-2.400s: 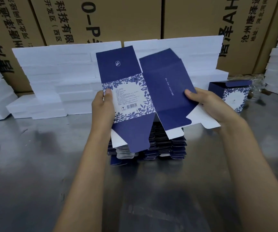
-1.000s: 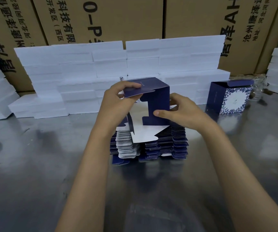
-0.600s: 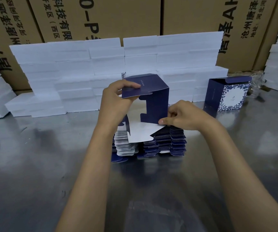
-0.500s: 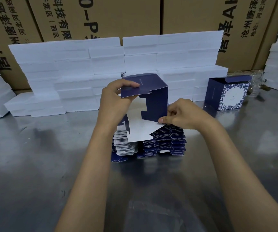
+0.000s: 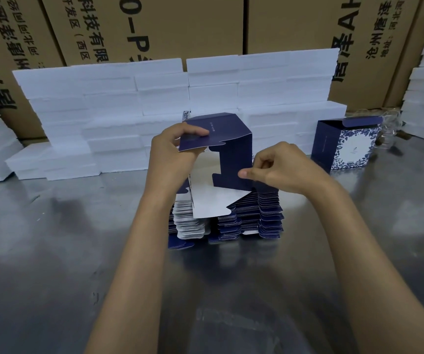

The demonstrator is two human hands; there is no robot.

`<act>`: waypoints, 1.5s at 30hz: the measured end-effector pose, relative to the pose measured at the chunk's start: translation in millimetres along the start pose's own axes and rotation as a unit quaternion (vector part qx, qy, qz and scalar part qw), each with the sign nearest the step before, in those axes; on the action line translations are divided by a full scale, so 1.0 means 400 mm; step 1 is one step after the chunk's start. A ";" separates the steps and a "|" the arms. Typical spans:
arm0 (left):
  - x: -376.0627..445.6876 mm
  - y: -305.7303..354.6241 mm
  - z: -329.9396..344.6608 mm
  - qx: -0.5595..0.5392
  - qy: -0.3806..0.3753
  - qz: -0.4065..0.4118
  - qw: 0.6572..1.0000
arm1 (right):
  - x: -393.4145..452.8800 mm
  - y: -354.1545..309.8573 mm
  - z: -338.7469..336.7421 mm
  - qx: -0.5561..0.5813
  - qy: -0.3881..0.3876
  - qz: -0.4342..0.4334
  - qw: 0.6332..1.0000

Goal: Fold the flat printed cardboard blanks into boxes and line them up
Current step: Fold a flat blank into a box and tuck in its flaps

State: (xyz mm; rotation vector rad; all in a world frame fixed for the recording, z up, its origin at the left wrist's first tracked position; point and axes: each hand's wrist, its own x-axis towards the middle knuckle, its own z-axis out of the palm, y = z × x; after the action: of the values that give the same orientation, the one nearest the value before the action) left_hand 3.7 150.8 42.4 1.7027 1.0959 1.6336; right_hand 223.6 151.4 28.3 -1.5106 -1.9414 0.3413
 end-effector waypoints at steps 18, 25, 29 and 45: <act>-0.002 0.003 0.000 -0.001 -0.015 0.007 1.000 | -0.013 -0.034 -0.017 0.050 0.043 -0.033 0.997; -0.001 0.003 0.002 0.000 -0.029 0.003 1.000 | -0.016 -0.050 -0.026 0.048 0.089 -0.051 0.994; -0.001 0.006 -0.001 -0.016 -0.021 0.000 1.000 | -0.019 -0.053 -0.035 0.057 0.097 -0.053 0.992; -0.006 0.016 -0.042 0.073 -0.192 -0.024 0.978 | -0.028 -0.082 -0.040 0.212 0.063 -0.019 0.975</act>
State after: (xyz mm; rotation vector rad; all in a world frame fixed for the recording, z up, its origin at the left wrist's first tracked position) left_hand -11.3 142.6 48.5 1.9653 1.0721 1.1509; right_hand 210.1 128.2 55.3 -1.1858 -1.6649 0.5861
